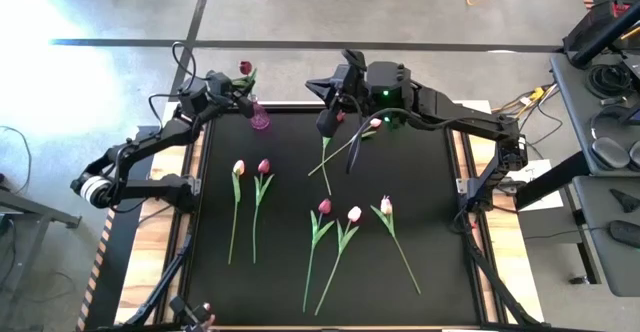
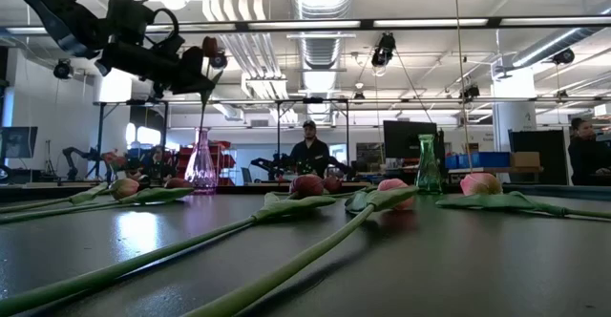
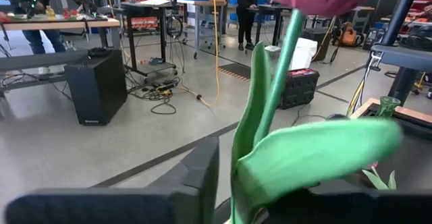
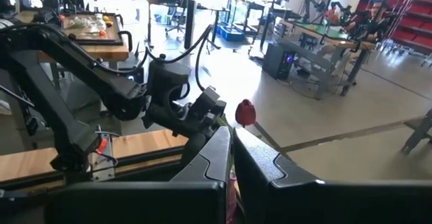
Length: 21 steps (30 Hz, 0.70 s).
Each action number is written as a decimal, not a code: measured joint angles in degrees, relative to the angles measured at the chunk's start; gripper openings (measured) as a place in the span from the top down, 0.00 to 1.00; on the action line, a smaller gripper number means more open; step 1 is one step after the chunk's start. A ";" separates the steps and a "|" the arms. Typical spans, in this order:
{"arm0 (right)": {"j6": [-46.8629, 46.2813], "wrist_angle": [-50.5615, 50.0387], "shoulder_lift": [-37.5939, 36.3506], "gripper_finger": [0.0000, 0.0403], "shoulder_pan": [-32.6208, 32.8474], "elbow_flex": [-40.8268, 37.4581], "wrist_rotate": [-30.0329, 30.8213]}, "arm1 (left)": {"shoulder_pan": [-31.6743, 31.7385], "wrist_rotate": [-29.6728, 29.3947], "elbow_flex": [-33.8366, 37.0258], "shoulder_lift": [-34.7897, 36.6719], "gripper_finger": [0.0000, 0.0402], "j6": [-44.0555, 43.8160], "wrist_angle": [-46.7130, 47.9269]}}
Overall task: Sort flowers into vase by color
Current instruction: Put the bottom right red flower into the purple vase, then put the top pink flower into the green vase
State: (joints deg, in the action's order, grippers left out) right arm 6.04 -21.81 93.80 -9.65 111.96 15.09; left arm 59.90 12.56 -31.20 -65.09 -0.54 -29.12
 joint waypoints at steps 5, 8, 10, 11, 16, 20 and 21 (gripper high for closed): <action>-0.76 -1.84 0.02 0.97 0.00 -0.02 0.00 | 0.00 -0.02 0.00 2.27 0.66 0.49 4.07; -1.57 -2.50 0.02 0.97 0.00 -0.02 0.00 | 0.00 -0.02 0.00 5.16 0.61 1.72 7.48; -1.57 -2.91 -0.08 0.97 0.00 -0.04 0.00 | 0.00 -0.04 0.00 7.52 0.58 2.10 10.10; -1.57 -3.08 -0.16 0.97 0.00 -0.04 0.00 | 0.00 -0.04 0.00 8.84 0.57 2.61 11.56; -1.55 -3.43 -1.40 0.97 0.02 -0.04 0.00 | 0.00 -0.24 0.00 15.49 0.54 3.75 19.26; -1.67 -4.69 -2.77 0.97 0.02 -0.04 0.32 | 0.00 -1.70 0.00 21.20 0.53 3.89 25.62; -2.22 -5.44 -3.14 0.97 0.02 -0.04 0.86 | 0.00 -1.77 0.00 22.70 0.53 3.80 27.07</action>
State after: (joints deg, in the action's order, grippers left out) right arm 3.82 -27.26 90.65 -9.63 111.92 15.95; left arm 59.90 10.79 -31.20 -42.39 3.26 -2.04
